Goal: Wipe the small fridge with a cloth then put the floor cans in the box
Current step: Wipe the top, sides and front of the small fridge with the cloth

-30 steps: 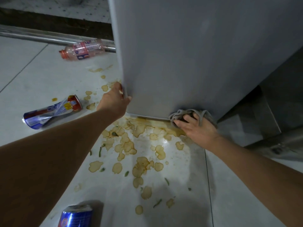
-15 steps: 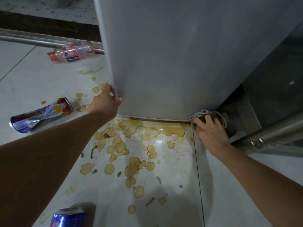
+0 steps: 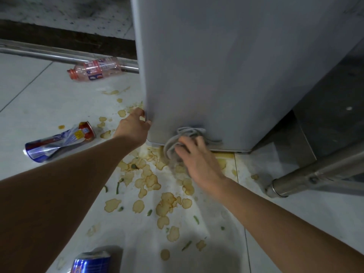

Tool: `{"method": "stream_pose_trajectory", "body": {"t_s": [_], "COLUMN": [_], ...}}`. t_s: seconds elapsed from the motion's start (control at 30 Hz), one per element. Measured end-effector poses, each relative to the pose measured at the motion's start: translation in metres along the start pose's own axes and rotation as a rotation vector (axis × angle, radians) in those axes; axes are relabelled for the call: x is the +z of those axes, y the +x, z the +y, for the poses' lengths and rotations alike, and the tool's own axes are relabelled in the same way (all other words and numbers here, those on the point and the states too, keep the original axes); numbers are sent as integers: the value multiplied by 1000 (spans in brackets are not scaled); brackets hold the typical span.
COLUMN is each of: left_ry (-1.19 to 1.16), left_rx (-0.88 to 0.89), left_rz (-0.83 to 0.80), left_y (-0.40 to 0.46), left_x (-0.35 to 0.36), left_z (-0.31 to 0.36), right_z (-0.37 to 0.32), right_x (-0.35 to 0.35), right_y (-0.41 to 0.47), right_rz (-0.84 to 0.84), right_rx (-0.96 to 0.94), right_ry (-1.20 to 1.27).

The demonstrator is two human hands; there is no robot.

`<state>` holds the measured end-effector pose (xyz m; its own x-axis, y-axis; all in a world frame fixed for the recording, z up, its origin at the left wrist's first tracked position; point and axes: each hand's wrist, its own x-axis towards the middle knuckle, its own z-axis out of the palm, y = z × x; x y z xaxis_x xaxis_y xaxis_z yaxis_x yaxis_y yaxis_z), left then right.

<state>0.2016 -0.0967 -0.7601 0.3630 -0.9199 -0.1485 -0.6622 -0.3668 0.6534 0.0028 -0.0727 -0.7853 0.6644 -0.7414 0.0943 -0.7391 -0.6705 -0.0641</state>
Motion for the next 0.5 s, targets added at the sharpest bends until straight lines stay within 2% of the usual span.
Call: {"method": "stream_pose_trajectory", "body": {"t_s": [0.07, 0.13, 0.27, 0.37, 0.5], "left_ry": [21, 48, 86, 86, 78], "left_rx": [6, 3, 6, 12, 6], "left_rz": [-11, -9, -8, -14, -19], "left_y": [0, 1, 2, 2, 1], "left_x": [-1, -2, -1, 0, 1], "left_z": [1, 1, 0, -2, -2], "right_z": [-18, -31, -27, -6, 17], "right_x": [9, 18, 33, 29, 21], "right_y": [21, 40, 55, 50, 33], "right_rz": [51, 58, -113, -164, -191], "right_rx": [-75, -73, -151, -264, -275], "right_ry": [-65, -200, -442, -545, -570]}}
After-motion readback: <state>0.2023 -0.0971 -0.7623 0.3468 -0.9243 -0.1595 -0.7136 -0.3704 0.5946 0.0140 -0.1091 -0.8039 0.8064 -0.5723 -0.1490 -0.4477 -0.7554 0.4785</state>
